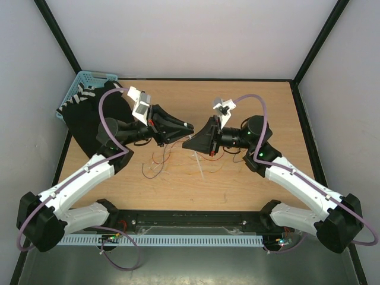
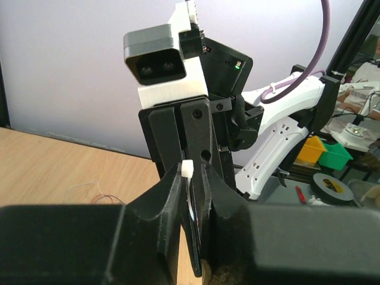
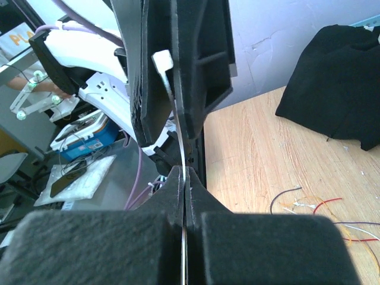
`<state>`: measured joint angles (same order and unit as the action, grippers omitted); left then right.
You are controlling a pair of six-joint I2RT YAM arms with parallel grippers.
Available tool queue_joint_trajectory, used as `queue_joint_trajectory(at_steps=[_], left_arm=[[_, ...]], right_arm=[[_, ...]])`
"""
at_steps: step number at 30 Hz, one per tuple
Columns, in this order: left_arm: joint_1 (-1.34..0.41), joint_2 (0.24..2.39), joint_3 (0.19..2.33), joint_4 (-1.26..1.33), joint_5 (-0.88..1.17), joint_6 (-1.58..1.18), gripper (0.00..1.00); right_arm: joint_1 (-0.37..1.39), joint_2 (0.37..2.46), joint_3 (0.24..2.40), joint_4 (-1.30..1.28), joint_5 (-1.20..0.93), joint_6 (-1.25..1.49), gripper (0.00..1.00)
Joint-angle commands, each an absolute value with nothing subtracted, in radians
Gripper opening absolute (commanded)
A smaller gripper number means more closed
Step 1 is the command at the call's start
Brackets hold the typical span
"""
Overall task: Zip-tie the wires
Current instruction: Pick up the ribbon at the center of the board.
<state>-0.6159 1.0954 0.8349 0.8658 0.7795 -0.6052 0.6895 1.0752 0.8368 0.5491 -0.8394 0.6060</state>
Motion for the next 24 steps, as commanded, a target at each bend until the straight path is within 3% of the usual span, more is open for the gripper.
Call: queue_joint_trajectory(at_steps=[1, 3, 8, 10, 14, 18, 19, 24], left_arm=[[-0.622, 1.099, 0.824, 0.950, 0.770, -0.588, 0.09], [-0.623, 1.107, 0.824, 0.950, 0.777, -0.585, 0.00], [-0.623, 1.133, 0.819, 0.946, 0.765, -0.580, 0.00], [-0.620, 1.146, 0.832, 0.891, 0.744, -0.565, 0.00], [-0.593, 1.178, 0.914, 0.701, 0.706, -0.472, 0.00], [-0.495, 1.256, 0.977, 0.672, 0.730, -0.495, 0.00], [-0.472, 1.278, 0.985, 0.673, 0.732, -0.494, 0.00], [-0.373, 1.430, 1.045, 0.683, 0.760, -0.420, 0.00]], right_arm=[[0.697, 1.071, 0.822, 0.594, -0.808, 0.597, 0.00], [0.696, 1.061, 0.817, 0.593, -0.775, 0.593, 0.01], [0.696, 1.018, 0.813, 0.539, -0.683, 0.566, 0.12], [0.696, 0.995, 0.813, 0.504, -0.657, 0.537, 0.29], [0.697, 0.935, 0.826, 0.319, -0.551, 0.383, 0.71], [0.696, 0.848, 0.830, 0.122, -0.346, 0.216, 0.96], [0.696, 0.828, 0.829, 0.084, -0.300, 0.187, 1.00], [0.697, 0.764, 0.808, -0.079, -0.102, 0.118, 0.99]])
